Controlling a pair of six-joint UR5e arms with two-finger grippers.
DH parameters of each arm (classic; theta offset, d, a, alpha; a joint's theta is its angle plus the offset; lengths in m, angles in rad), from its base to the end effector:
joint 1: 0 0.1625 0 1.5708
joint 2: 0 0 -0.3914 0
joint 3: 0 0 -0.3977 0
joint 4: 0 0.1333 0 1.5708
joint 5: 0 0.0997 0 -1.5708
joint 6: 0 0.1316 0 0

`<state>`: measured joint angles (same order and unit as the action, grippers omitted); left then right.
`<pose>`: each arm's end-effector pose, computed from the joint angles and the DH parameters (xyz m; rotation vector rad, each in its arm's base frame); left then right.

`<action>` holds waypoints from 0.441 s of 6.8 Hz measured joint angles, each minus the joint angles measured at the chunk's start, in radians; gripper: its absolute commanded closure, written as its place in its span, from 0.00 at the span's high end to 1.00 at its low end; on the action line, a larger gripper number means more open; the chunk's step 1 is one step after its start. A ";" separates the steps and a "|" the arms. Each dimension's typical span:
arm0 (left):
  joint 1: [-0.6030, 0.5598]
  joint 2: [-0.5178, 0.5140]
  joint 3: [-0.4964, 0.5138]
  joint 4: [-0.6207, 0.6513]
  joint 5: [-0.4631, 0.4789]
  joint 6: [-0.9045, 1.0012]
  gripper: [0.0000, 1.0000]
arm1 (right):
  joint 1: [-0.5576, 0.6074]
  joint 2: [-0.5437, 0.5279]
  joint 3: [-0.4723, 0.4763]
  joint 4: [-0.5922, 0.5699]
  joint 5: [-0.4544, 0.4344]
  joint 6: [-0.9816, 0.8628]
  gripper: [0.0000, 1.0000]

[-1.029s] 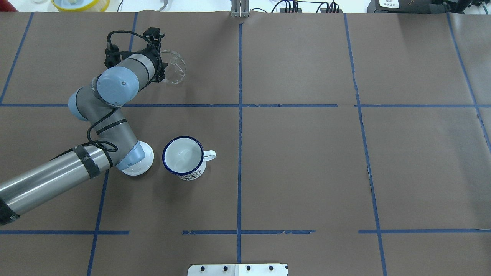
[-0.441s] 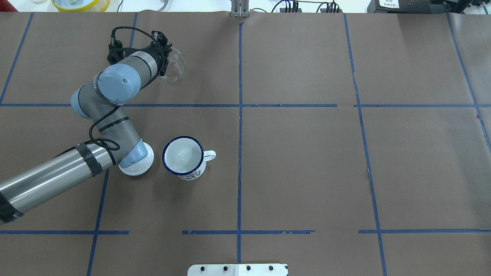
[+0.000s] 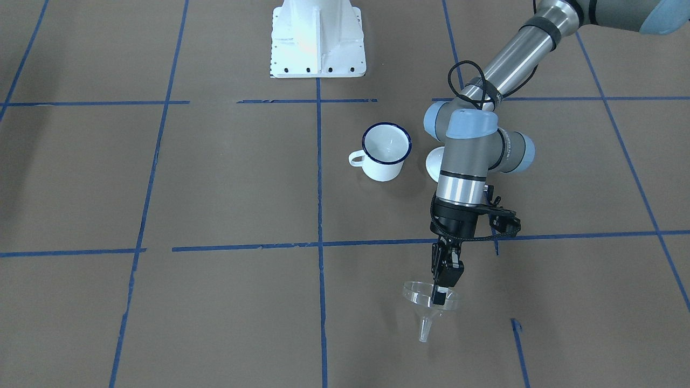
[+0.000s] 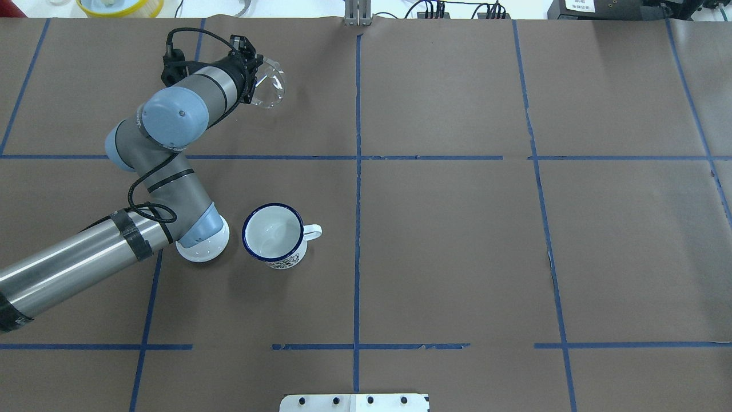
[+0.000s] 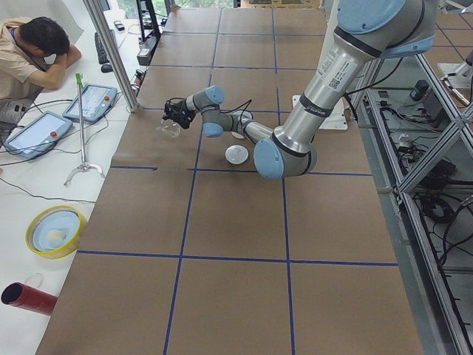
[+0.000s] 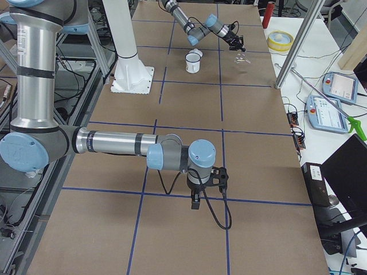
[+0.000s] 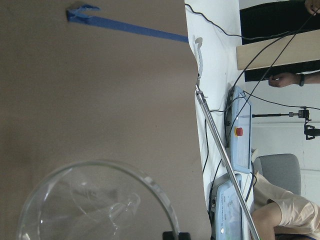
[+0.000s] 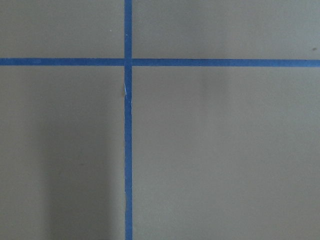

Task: Place funnel on cup
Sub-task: 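Lift the glass funnel and carry it over the open mug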

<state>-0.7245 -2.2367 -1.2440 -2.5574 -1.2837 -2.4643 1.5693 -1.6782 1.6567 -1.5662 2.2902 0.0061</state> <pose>0.4587 -0.6337 0.2719 0.1491 1.5073 -1.5290 0.0459 -0.4537 0.6609 -0.0189 -0.7193 0.0105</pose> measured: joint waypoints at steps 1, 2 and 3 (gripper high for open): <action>-0.007 0.000 -0.084 0.030 -0.040 0.002 0.00 | 0.000 0.000 0.000 0.000 0.000 0.000 1.00; -0.013 0.001 -0.197 0.101 -0.112 0.023 0.00 | 0.000 0.000 0.000 0.000 0.000 0.000 1.00; -0.016 0.000 -0.330 0.209 -0.181 0.062 0.00 | 0.000 0.000 0.000 0.000 0.000 0.000 1.00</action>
<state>-0.7404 -2.2364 -1.5738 -2.3484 -1.4644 -2.4023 1.5693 -1.6782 1.6567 -1.5662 2.2902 0.0061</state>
